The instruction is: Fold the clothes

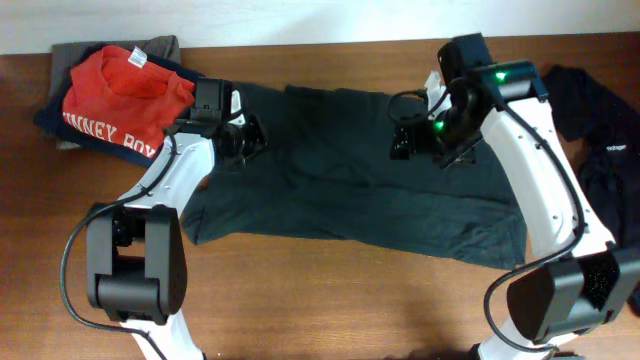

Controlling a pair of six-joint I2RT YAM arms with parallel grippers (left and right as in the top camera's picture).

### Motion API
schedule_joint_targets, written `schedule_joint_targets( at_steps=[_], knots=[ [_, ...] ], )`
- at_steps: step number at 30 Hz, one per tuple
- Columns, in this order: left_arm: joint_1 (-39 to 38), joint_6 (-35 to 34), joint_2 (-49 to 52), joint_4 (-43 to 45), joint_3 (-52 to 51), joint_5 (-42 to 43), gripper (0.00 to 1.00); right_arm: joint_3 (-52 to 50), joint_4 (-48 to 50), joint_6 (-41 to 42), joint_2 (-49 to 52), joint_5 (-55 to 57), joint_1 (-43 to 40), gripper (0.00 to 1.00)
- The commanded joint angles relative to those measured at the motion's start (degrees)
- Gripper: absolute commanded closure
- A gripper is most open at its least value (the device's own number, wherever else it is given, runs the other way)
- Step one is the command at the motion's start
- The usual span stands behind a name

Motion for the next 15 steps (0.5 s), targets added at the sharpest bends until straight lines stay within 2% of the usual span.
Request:
schedule_joint_targets(
  at_steps=[1, 7, 8, 12, 13, 15],
  knots=[
    [0.31, -0.22, 0.33, -0.68, 1.03, -1.18, 0.01, -1.09, 0.00, -0.61, 0.09, 1.27, 0.04, 0.18],
    [0.90, 2.80, -0.74, -11.85, 2.91, -1.49, 0.01, -1.09, -3.37, -0.57, -0.94, 2.75, 0.04, 0.24],
    [0.92, 2.97, -0.74, -13.38, 2.91, -1.42, 0.01, -1.33, -4.52, -0.61, -0.90, 4.35, 0.04, 0.28],
    [0.92, 5.11, -0.57, -21.68, 2.89, -4.94, 0.02, -6.29, -5.01, -0.42, -0.87, 7.76, 0.00, 0.60],
    [0.92, 5.09, -0.57, -22.97, 2.89, -7.19, 0.05, -8.04, -4.33, -0.37, -0.87, 7.91, -0.11, 0.65],
    [0.94, 5.09, -0.57, -25.27, 2.89, -11.87, 0.11, -12.37, -2.56, 0.50, -0.87, 7.96, -0.50, 0.66]
  ],
)
